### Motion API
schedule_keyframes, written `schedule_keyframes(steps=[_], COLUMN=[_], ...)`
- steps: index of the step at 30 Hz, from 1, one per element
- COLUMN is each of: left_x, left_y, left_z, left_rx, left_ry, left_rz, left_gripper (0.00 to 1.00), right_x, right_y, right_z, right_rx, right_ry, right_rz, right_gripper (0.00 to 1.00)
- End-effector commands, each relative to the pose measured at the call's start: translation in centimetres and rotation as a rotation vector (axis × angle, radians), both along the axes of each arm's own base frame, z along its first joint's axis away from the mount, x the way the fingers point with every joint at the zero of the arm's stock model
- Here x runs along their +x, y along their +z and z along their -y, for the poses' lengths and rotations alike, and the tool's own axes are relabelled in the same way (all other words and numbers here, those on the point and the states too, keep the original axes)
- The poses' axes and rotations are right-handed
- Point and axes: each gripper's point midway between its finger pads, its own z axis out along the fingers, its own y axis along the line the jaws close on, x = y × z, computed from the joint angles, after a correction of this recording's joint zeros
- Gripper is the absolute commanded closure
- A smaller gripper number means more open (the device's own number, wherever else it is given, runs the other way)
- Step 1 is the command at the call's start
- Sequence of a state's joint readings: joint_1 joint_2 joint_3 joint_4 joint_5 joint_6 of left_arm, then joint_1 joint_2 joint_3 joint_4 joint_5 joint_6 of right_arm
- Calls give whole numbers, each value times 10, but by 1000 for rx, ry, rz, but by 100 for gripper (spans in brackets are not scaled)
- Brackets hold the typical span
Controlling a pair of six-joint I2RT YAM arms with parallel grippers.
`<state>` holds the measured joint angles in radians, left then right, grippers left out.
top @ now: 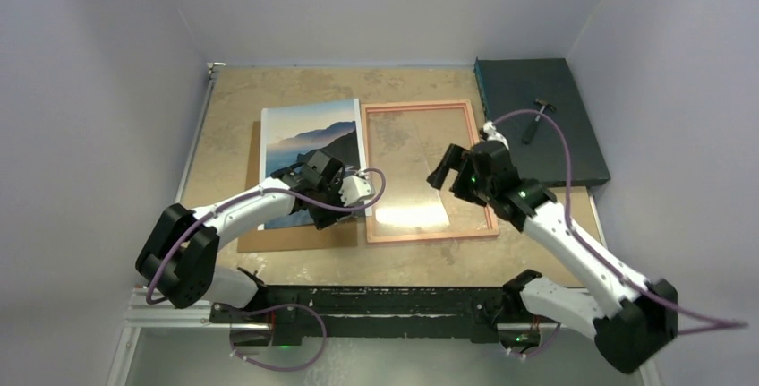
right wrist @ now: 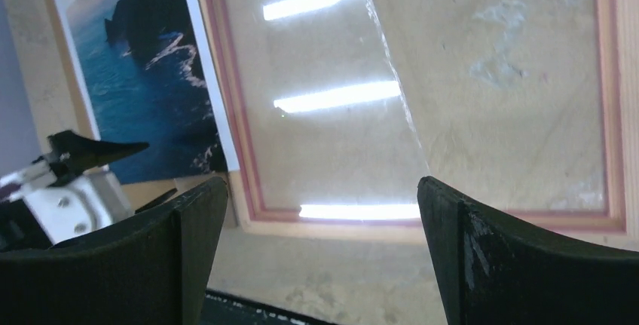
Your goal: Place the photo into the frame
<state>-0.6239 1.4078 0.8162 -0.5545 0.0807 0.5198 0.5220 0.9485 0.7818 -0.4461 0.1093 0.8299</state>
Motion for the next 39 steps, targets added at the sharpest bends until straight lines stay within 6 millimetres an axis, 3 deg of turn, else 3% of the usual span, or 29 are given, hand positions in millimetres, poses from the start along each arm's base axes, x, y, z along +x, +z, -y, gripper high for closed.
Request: schedule_keyframes(steps=[1, 5, 10, 23, 32, 39], left_x=[7, 6, 3, 4, 3, 1], left_y=[3, 0, -4, -6, -8, -15], left_z=[-1, -2, -2, 0, 1, 1], left_rx=[-4, -10, -16, -21, -26, -26], left_ry=[-7, 3, 4, 6, 11, 9], left_rz=[50, 48, 37, 38, 31, 17], left_gripper=[41, 41, 41, 41, 42, 43], right_x=[47, 69, 81, 65, 53, 44], right_y=[-10, -32, -53, -113, -111, -81], right_z=[-21, -23, -20, -34, -58, -65], right_rx=[-90, -72, 18, 164, 331, 463], right_ry=[138, 198, 264, 438, 570, 623], right_rz=[44, 14, -17, -132, -135, -79], right_gripper=[1, 1, 1, 6, 23, 50])
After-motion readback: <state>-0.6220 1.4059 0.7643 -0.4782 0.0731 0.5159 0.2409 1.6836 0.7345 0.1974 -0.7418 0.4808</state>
